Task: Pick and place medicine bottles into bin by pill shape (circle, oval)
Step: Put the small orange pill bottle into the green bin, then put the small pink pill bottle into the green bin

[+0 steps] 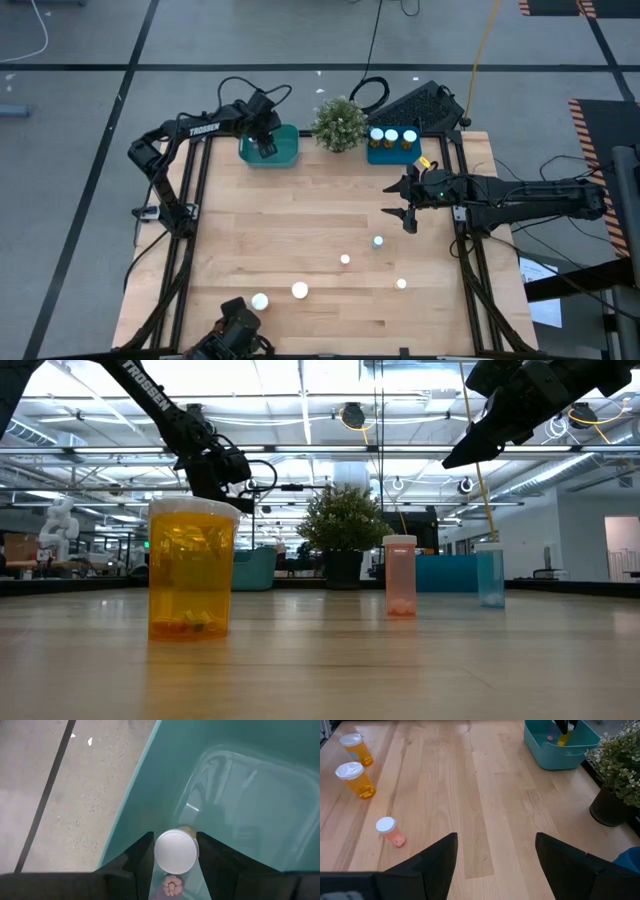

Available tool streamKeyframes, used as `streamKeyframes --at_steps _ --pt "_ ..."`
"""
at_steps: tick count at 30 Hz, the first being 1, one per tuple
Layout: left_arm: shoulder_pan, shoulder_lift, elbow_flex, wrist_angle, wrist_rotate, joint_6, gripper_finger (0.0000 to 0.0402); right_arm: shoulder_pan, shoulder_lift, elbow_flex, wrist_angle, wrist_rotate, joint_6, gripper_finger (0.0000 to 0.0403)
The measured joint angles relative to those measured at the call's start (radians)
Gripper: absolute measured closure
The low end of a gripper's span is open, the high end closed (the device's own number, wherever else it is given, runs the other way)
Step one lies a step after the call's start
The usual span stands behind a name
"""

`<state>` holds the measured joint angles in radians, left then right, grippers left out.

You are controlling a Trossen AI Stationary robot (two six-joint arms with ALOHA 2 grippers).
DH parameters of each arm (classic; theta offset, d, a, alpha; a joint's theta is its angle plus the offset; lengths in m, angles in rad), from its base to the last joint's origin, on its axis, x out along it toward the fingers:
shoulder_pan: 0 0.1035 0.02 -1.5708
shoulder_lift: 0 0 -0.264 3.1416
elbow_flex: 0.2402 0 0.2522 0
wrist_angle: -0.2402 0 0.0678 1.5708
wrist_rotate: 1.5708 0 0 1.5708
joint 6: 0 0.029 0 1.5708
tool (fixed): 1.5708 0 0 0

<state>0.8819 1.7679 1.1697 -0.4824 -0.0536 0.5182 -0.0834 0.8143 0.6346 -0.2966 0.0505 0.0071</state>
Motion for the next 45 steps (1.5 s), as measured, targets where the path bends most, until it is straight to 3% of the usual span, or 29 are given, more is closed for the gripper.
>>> streamKeyframes --at_steps 10,18,29,38,45 --pt "-0.003 0.000 -0.002 0.005 -0.014 -0.007 0.0220 0.000 0.000 0.000 0.000 -0.003 0.000 0.0140" --pt "-0.034 -0.014 -0.002 -0.006 -0.128 -0.010 0.0183 0.000 0.000 0.000 0.000 -0.003 0.000 0.0140" --pt "-0.108 -0.229 -0.003 -0.098 -0.148 -0.087 0.0176 0.009 0.000 0.000 -0.017 -0.003 0.092 0.0140" --pt "-0.339 -0.442 -0.003 -0.210 -0.072 -0.239 0.0176 0.168 0.007 0.000 -0.133 0.011 0.324 0.0140" --pt "-0.632 -0.472 -0.003 -0.185 -0.080 -0.329 0.0176 0.445 0.074 -0.001 -0.189 0.188 0.568 0.0140"
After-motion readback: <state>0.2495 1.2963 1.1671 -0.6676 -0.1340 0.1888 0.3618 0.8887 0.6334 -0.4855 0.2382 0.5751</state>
